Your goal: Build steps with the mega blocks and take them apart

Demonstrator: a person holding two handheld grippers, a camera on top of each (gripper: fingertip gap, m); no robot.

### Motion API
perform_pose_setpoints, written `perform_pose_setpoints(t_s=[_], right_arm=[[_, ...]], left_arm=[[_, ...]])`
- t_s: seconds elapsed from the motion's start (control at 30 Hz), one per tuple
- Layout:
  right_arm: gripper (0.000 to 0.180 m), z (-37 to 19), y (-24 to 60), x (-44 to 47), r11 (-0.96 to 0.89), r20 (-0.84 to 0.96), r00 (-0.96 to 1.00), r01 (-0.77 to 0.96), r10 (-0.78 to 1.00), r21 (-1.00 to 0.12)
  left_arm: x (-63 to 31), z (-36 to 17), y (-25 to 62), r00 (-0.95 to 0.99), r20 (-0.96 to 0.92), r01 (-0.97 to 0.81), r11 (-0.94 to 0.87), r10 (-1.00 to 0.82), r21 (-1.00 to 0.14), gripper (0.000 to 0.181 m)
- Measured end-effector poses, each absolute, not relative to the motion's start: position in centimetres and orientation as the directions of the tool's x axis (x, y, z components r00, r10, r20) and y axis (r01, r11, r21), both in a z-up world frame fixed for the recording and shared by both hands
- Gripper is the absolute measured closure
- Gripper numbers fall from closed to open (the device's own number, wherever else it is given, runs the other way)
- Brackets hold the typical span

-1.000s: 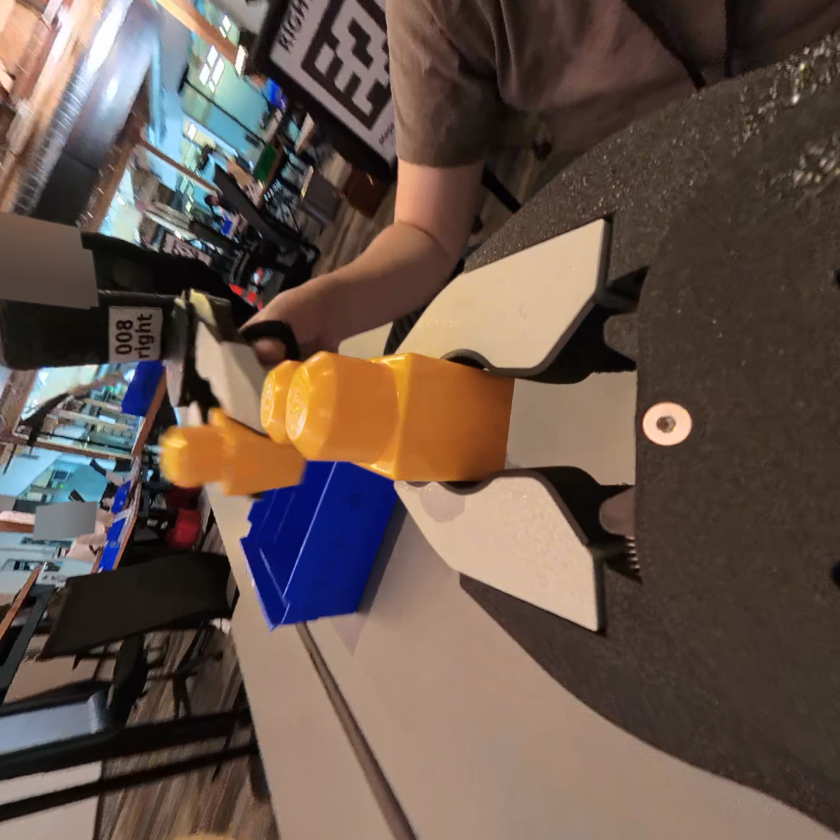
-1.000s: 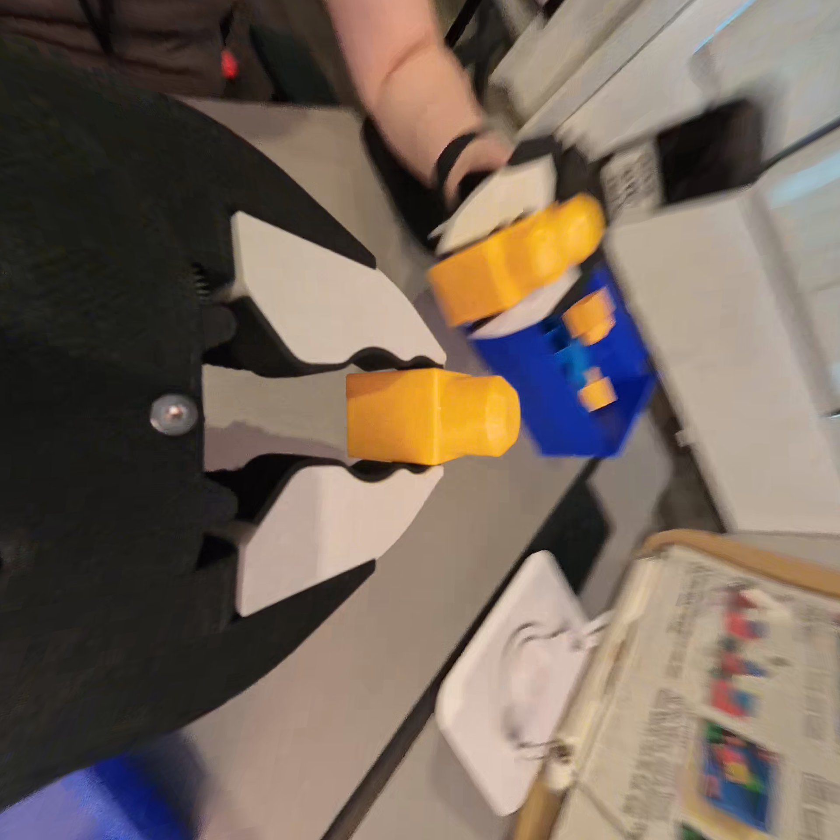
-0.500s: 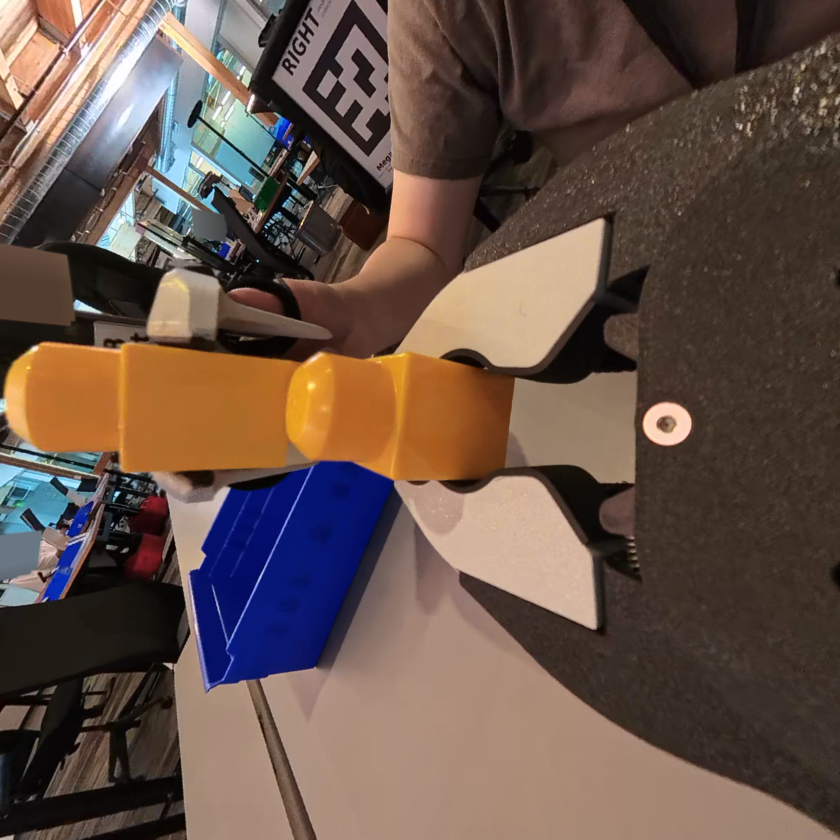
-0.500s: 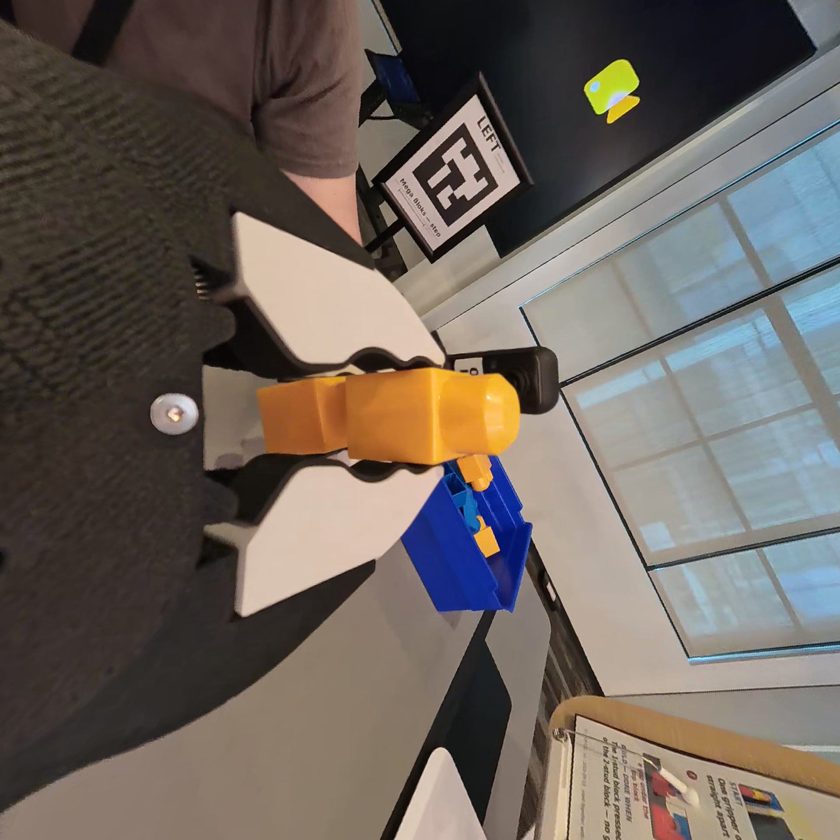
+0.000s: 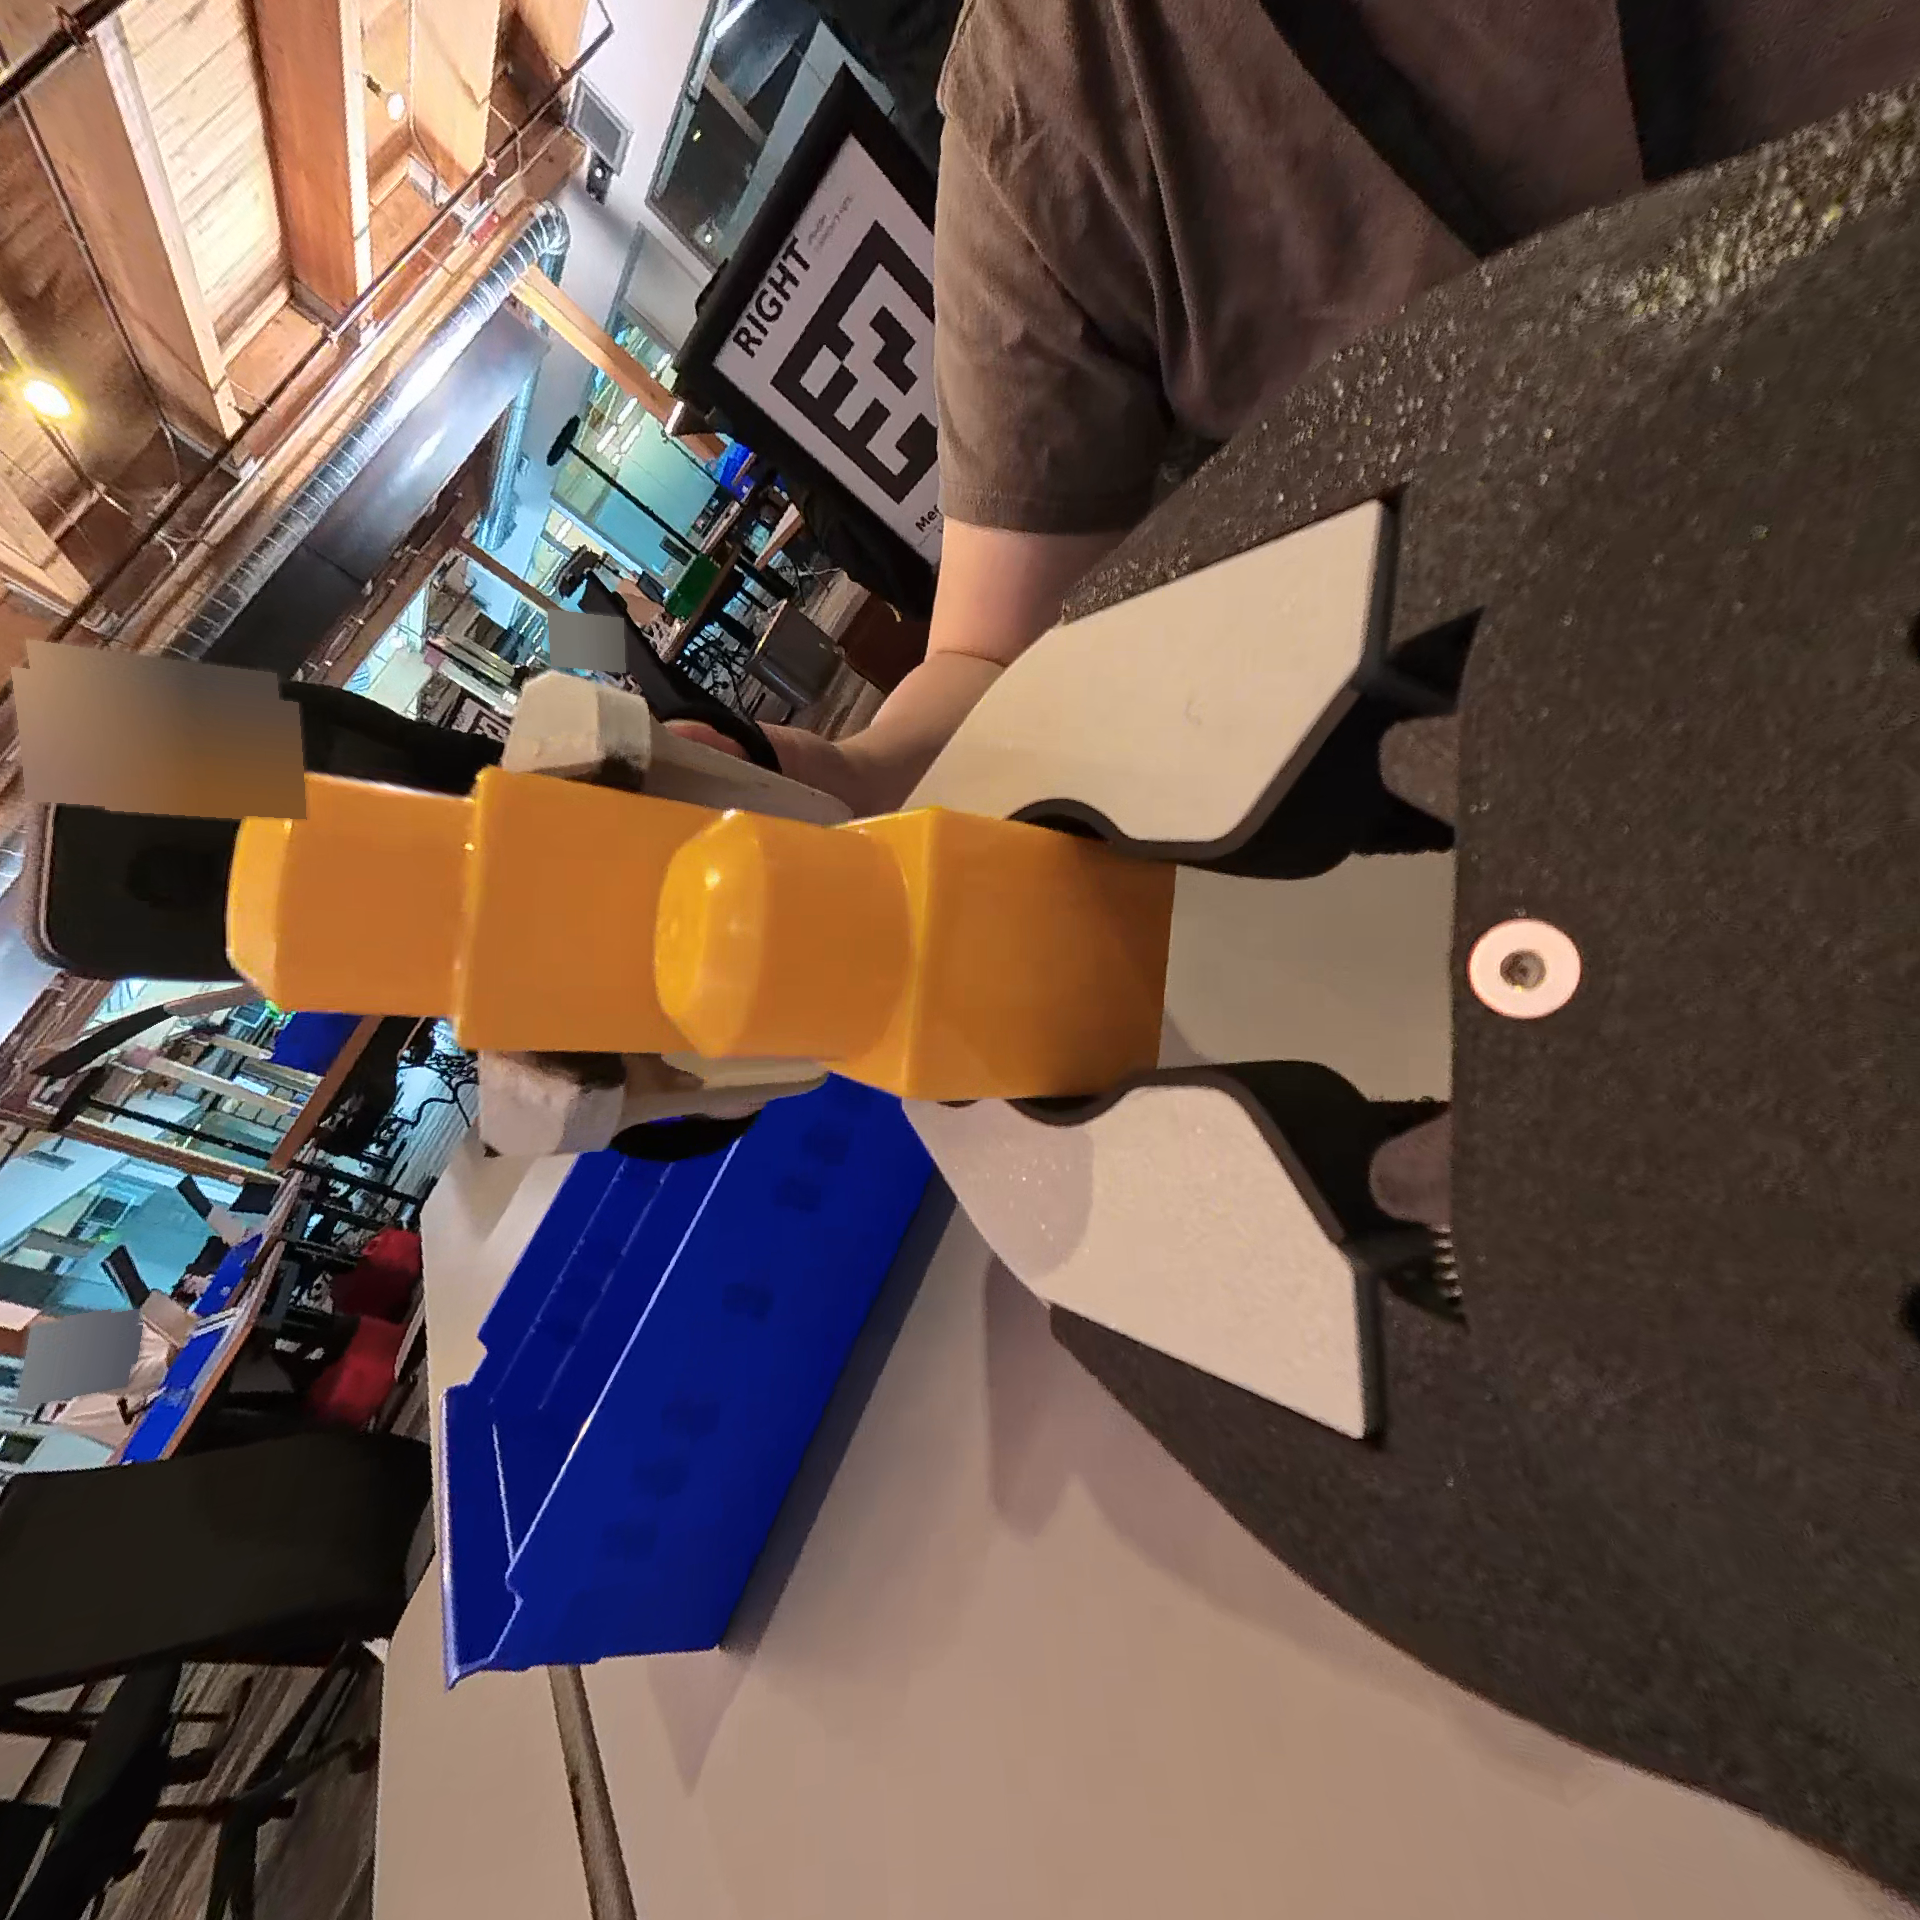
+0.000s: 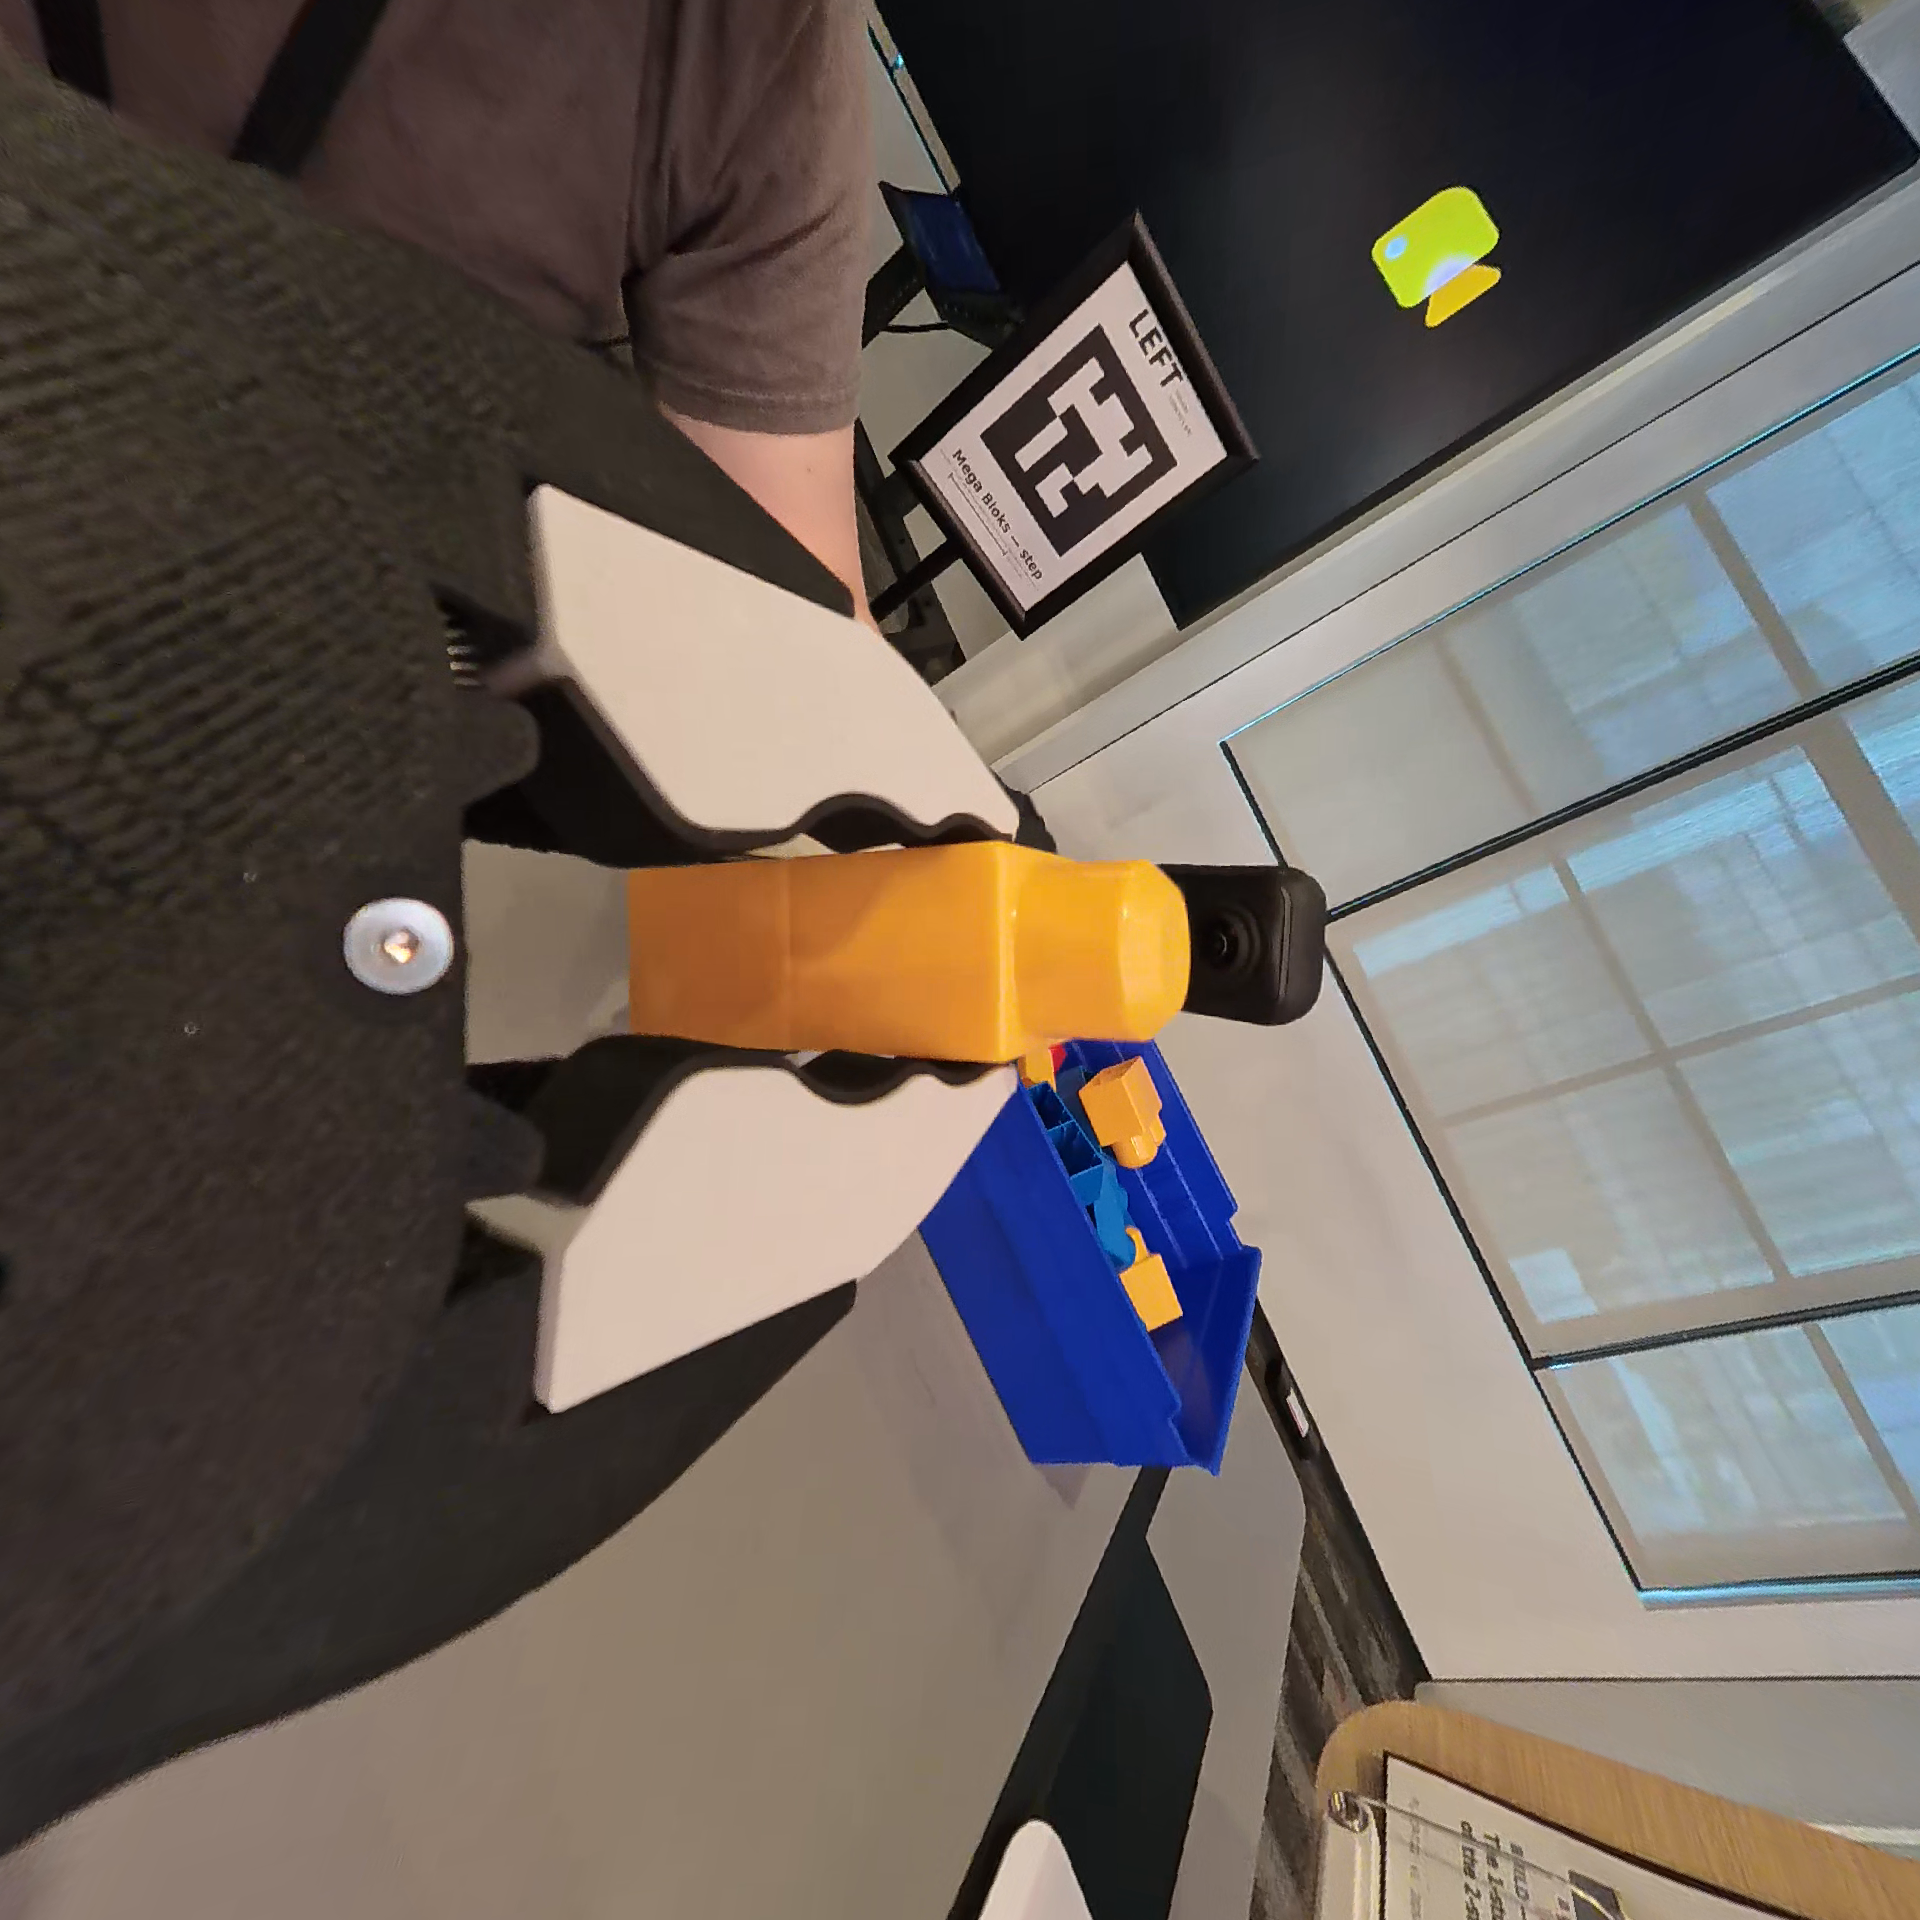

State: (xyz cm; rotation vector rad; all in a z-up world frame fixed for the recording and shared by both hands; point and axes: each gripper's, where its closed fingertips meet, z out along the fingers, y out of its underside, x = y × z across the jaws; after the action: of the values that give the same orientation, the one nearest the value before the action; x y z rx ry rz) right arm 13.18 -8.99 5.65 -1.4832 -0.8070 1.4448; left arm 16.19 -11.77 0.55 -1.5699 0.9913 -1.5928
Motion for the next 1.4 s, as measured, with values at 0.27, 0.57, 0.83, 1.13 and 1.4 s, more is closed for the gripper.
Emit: perform_pose_setpoints(t_s=[0.27,0.57,0.83,1.13,1.4], right_arm=[[0.143,5.8,-9.1,13.2,-0.397,-0.411,0.099,-0.135,0.906,-0.908],[0.143,5.9,-9.3,13.2,-0.357,-0.370,0.116,-0.118,0.922,-0.927],[0.118,5.8,-11.7,16.2,-0.181,-0.141,0.154,0.283,0.978,-0.942],[0.143,-0.2,-12.4,16.9,-0.109,-0.016,0.149,0.640,0.989,-0.760],[0.143,5.8,-9.5,24.7,-0.039,0.227,0.368,0.592,0.902,-0.805]], left_arm=[[16.0,0.7,-11.7,-0.030,0.468,-0.044,-0.467,-0.883,-0.883,0.141],[15.9,0.8,-11.8,-0.030,0.449,-0.064,-0.447,-0.893,-0.892,0.140],[15.7,-2.0,-12.9,0.019,0.228,-0.339,-0.220,-0.974,-0.915,0.140],[16.0,-4.3,-13.1,0.031,0.141,-0.445,-0.140,-0.989,-0.885,0.139],[15.4,-3.2,-12.3,0.072,0.127,-0.420,-0.146,-0.989,-0.896,0.108]])
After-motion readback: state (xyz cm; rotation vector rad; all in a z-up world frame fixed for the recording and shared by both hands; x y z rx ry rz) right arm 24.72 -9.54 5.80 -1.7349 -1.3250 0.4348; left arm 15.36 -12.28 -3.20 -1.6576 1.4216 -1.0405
